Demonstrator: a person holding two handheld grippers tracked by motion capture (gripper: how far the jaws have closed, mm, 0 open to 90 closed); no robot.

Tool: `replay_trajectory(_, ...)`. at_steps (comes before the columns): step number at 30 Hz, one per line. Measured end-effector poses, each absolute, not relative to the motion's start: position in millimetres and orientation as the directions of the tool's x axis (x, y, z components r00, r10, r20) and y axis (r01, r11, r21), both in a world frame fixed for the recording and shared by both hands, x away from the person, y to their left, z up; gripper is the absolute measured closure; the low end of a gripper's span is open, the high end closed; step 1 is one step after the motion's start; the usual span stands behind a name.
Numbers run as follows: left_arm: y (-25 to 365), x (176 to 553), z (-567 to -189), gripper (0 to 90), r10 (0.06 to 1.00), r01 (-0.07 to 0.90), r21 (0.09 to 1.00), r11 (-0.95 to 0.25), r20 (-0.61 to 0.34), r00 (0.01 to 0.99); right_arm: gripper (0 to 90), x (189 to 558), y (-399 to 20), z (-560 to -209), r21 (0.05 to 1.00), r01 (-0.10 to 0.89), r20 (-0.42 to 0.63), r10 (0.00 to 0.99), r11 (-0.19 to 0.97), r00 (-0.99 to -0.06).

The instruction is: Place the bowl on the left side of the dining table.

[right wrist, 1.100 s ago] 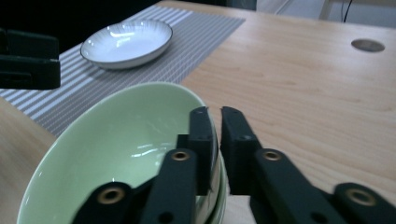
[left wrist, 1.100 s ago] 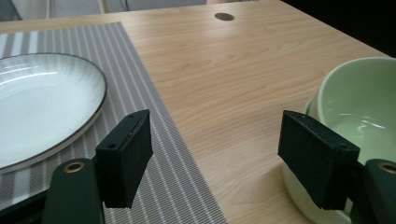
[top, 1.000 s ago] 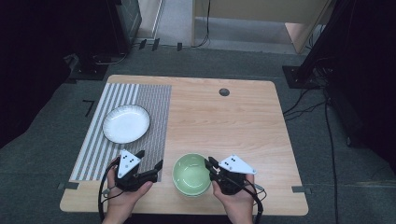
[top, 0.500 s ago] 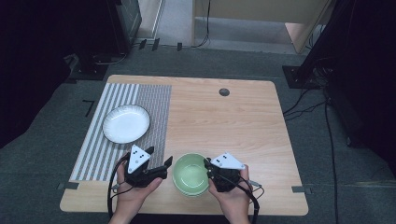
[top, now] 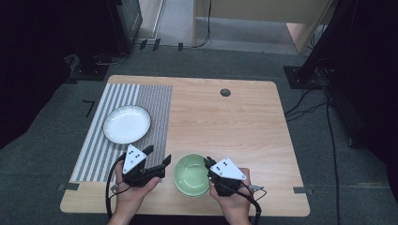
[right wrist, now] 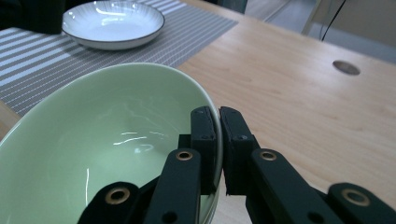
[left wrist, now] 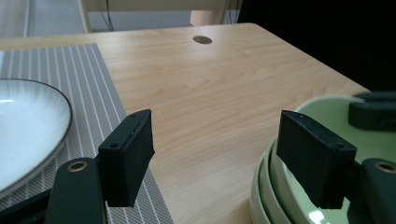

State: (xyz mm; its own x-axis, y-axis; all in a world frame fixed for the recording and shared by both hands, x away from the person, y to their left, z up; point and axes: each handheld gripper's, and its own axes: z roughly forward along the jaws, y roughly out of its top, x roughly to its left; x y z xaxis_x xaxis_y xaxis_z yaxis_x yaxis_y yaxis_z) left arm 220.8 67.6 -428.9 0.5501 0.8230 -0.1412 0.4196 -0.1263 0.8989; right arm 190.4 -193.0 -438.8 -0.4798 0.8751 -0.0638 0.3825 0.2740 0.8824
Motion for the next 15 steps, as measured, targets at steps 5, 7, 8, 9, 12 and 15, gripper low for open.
replay_trajectory(5, 57, 218, -439, 26.4, 0.803, 0.435, 0.886, -0.158, -0.142, 0.579, 86.8, 183, -192, -440, 0.905, 0.31, -0.118, 0.874, 0.29, -0.472)
replay_trajectory(7, 51, 217, -441, 26.4, 0.792, 0.436, 0.883, -0.173, -0.138, 0.595, 86.8, 180, -190, -440, 0.91, 0.28, -0.149, 0.873, 0.305, -0.464)
replay_trajectory(8, 48, 216, -442, 27.0, 0.789, 0.436, 0.881, -0.184, -0.132, 0.601, 86.8, 179, -190, -440, 0.912, 0.27, -0.159, 0.873, 0.308, -0.461)
replay_trajectory(9, 43, 216, -445, 35.6, 0.779, 0.436, 0.879, -0.195, -0.131, 0.614, 86.8, 177, -190, -440, 0.918, 0.253, -0.167, 0.875, 0.307, -0.455)
replay_trajectory(12, 37, 216, -449, 38.2, 0.778, 0.443, 0.869, -0.219, -0.118, 0.617, 86.8, 175, -189, -442, 0.921, 0.237, -0.178, 0.876, 0.309, -0.449)
replay_trajectory(15, 28, 215, -453, 44.9, 0.769, 0.439, 0.863, -0.251, -0.097, 0.632, 86.8, 171, -188, -443, 0.926, 0.184, -0.222, 0.872, 0.328, -0.436)
